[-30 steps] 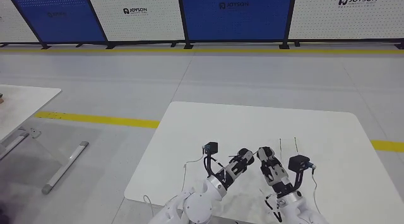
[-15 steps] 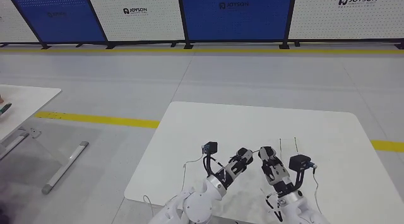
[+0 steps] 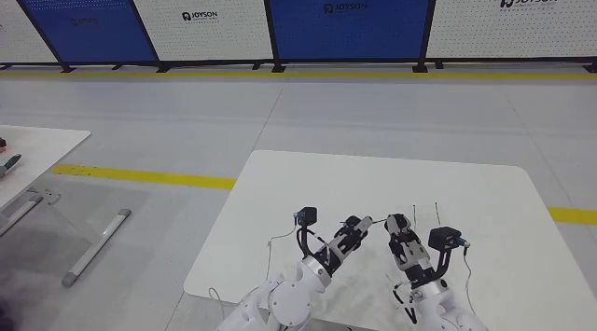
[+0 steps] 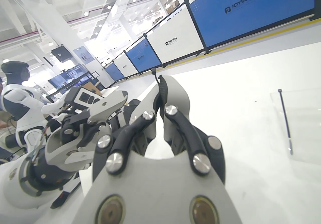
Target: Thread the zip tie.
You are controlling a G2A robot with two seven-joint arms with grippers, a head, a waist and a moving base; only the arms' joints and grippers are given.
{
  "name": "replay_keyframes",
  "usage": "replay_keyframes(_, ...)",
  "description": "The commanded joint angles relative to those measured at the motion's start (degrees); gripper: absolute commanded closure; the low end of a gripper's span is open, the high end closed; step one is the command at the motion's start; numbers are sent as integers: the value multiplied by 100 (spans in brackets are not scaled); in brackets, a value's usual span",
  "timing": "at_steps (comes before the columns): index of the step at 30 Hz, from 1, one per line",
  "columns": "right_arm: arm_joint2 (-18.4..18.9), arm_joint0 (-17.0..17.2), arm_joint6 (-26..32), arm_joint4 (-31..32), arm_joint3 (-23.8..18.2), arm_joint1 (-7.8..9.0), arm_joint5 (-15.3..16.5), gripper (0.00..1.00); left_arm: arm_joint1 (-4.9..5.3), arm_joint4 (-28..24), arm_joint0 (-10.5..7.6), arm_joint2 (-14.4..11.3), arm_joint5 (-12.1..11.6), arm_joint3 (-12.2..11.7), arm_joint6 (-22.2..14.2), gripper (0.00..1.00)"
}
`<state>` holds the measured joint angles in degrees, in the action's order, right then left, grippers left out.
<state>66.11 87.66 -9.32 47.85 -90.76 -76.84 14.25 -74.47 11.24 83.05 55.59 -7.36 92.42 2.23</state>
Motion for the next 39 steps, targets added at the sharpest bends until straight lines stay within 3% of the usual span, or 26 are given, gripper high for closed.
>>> replay_keyframes(1, -5, -6, -2, -15, 6, -3, -3, 100, -1, -11, -12, 8, 3, -25, -16, 96)
replay_keyframes(3, -19, -21, 4, -12, 22, -7, -16, 100, -3, -18, -20, 10, 4, -36, -24, 100)
replay_keyframes(25, -17, -42, 96, -13, 35, -9, 42, 100, -15, 23, -10, -9, -32, -23, -27, 100)
replay_keyframes(26, -15, -42, 107, -17, 36, -9, 44, 89, -16, 17, -7, -7, -32, -22, -16, 100)
replay_keyframes(27, -13, -42, 115, -20, 37, -8, 46, 40, -18, 9, -5, -7, -30, -19, -3, 100)
replay_keyframes(28, -11, -40, 122, -25, 38, -8, 55, 10, -21, -1, -4, -7, -25, -18, 13, 100)
replay_keyframes(29, -10, -41, 131, -18, 39, -6, 73, 0, -23, -8, -3, -6, -21, -17, 33, 100)
replay_keyframes(39, 88, 20, 100, 120, 84, 31, 298, 0, -55, -105, 30, 2, 1, 27, 326, 100)
